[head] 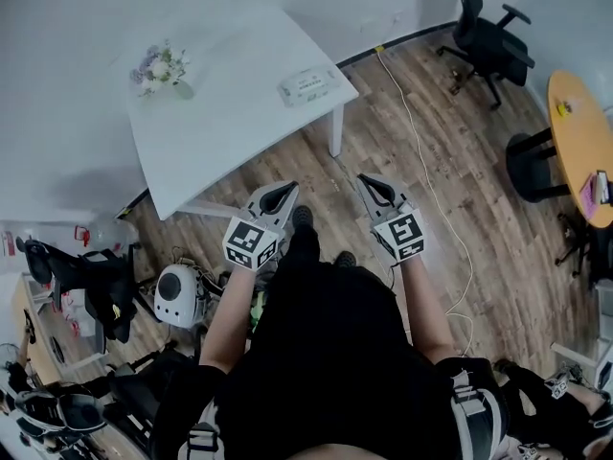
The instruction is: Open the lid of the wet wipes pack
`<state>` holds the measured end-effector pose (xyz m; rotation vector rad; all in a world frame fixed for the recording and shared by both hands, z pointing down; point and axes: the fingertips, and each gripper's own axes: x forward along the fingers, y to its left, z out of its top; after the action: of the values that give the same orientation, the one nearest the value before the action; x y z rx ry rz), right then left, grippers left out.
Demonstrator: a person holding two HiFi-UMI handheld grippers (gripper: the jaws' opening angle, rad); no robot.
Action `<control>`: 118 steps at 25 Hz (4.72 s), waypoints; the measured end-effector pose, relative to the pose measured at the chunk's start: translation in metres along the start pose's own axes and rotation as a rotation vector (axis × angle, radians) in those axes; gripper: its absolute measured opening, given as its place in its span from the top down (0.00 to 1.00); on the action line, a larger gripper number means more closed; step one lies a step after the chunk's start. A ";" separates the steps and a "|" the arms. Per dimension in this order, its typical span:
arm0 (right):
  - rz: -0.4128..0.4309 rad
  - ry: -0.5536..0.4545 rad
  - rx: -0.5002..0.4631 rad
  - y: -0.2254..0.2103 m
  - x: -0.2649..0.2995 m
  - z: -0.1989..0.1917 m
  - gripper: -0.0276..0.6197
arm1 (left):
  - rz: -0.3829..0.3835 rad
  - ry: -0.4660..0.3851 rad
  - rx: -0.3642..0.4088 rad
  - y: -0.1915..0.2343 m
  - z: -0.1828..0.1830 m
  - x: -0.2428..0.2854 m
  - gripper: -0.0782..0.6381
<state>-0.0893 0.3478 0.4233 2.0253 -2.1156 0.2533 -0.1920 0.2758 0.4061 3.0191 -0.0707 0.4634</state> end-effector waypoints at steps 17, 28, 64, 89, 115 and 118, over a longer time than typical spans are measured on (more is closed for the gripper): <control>-0.120 0.107 -0.048 -0.055 0.149 0.023 0.93 | -0.119 0.001 -0.037 0.166 0.017 0.069 0.86; -0.153 0.145 -0.022 -0.068 0.220 0.024 0.93 | -0.159 0.008 -0.039 0.241 0.022 0.087 0.86; 0.034 0.215 -0.080 -0.138 0.308 0.014 0.93 | 0.017 0.024 -0.128 0.321 0.019 0.151 0.86; 0.493 0.235 -0.316 -0.217 0.378 -0.043 0.93 | 0.359 0.074 -0.250 0.310 -0.010 0.250 0.86; 0.593 0.345 -0.476 -0.199 0.453 -0.123 0.87 | 0.303 0.145 -0.372 0.359 -0.131 0.318 0.86; 0.594 0.358 -0.509 -0.198 0.459 -0.131 0.86 | 0.300 0.152 -0.386 0.365 -0.140 0.325 0.86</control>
<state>0.0939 -0.0697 0.6666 0.9716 -2.1955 0.1273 0.0542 -0.0855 0.6656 2.5923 -0.5414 0.6202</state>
